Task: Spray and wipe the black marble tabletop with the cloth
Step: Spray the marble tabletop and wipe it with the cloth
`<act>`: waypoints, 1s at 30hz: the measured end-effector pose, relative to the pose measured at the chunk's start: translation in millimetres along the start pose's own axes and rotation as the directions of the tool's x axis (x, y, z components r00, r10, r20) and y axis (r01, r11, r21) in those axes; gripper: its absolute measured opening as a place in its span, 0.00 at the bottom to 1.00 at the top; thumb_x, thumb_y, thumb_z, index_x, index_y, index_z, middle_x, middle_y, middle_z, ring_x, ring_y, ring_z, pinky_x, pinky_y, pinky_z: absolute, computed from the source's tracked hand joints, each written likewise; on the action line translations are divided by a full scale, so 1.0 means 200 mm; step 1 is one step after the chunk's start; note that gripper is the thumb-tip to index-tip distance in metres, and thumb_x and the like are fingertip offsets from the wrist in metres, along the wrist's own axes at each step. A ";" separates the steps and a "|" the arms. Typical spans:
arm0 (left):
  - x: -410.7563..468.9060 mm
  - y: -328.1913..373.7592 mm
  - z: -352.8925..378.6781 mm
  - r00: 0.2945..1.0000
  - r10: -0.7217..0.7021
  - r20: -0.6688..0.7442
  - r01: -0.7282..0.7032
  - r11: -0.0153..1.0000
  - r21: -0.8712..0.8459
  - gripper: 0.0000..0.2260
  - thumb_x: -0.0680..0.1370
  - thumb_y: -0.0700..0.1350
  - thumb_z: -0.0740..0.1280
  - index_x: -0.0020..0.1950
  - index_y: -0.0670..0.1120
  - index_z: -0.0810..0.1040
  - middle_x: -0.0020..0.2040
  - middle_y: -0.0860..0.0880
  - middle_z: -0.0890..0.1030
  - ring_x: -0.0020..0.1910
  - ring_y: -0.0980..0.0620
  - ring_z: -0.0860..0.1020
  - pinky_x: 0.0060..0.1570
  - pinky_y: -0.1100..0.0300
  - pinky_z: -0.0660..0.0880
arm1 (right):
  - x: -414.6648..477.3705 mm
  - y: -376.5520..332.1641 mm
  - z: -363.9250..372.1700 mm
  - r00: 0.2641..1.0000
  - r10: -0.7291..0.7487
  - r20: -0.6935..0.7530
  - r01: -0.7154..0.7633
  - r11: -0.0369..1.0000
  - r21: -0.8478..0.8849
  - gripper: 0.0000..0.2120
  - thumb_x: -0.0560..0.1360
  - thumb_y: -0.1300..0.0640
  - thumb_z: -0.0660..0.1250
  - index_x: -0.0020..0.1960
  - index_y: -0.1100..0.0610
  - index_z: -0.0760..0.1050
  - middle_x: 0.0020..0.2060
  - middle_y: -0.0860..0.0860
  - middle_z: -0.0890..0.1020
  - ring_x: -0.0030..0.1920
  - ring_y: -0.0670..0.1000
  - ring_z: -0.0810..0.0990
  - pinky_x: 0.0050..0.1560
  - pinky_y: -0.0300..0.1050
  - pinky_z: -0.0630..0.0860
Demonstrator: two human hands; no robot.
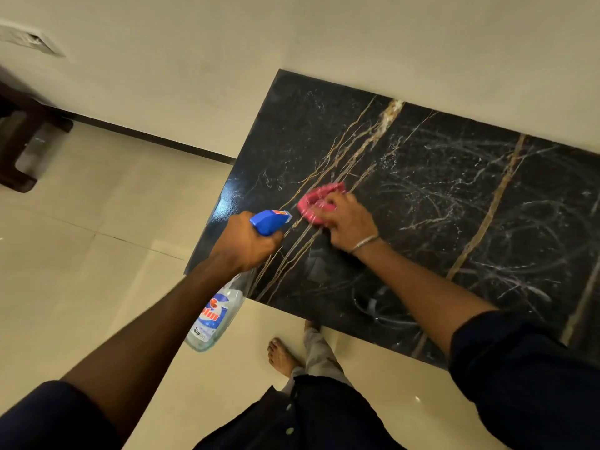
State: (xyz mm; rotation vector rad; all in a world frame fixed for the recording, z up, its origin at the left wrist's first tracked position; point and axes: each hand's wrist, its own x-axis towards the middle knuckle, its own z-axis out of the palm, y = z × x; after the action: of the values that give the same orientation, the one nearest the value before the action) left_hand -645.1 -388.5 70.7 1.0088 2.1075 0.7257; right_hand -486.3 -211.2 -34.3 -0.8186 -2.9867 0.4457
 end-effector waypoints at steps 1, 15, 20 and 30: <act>0.00 0.00 0.00 1.000 0.007 -0.005 -0.007 1.000 -0.006 0.07 0.75 0.42 0.68 0.40 0.48 0.72 0.29 0.48 0.72 0.27 0.53 0.73 0.32 0.63 0.73 | -0.07 -0.04 0.03 0.994 -0.101 0.029 0.101 0.995 0.006 0.23 0.72 0.56 0.70 0.66 0.44 0.75 0.62 0.55 0.72 0.58 0.58 0.71 0.53 0.51 0.78; -0.05 -0.01 -0.03 1.000 0.028 -0.010 -0.027 0.998 0.058 0.06 0.76 0.43 0.68 0.42 0.45 0.72 0.29 0.49 0.72 0.28 0.52 0.74 0.32 0.64 0.72 | -0.08 -0.10 -0.03 0.997 0.071 0.016 -0.072 0.997 0.022 0.22 0.74 0.57 0.68 0.67 0.44 0.75 0.62 0.54 0.71 0.57 0.57 0.70 0.51 0.53 0.79; -0.06 0.00 -0.03 0.999 0.028 -0.021 -0.027 0.999 0.033 0.08 0.75 0.42 0.68 0.38 0.48 0.71 0.28 0.48 0.72 0.28 0.52 0.74 0.31 0.65 0.71 | -0.37 -0.24 0.10 0.927 -0.357 0.114 0.352 0.934 0.062 0.26 0.69 0.55 0.73 0.66 0.45 0.75 0.64 0.56 0.73 0.59 0.59 0.73 0.53 0.50 0.77; -0.09 -0.03 -0.05 0.999 0.010 -0.045 -0.007 0.999 0.051 0.06 0.75 0.44 0.69 0.45 0.43 0.74 0.32 0.45 0.74 0.30 0.50 0.76 0.35 0.62 0.74 | -0.17 -0.07 -0.02 0.987 0.158 -0.035 -0.157 0.987 0.037 0.22 0.74 0.57 0.68 0.66 0.45 0.75 0.60 0.54 0.71 0.55 0.57 0.70 0.47 0.54 0.79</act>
State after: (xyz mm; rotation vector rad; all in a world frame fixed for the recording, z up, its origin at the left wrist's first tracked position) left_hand -646.7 -408.2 79.3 1.0382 2.1719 0.7090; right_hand -464.0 -238.6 -24.5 -1.0524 -2.8837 0.4776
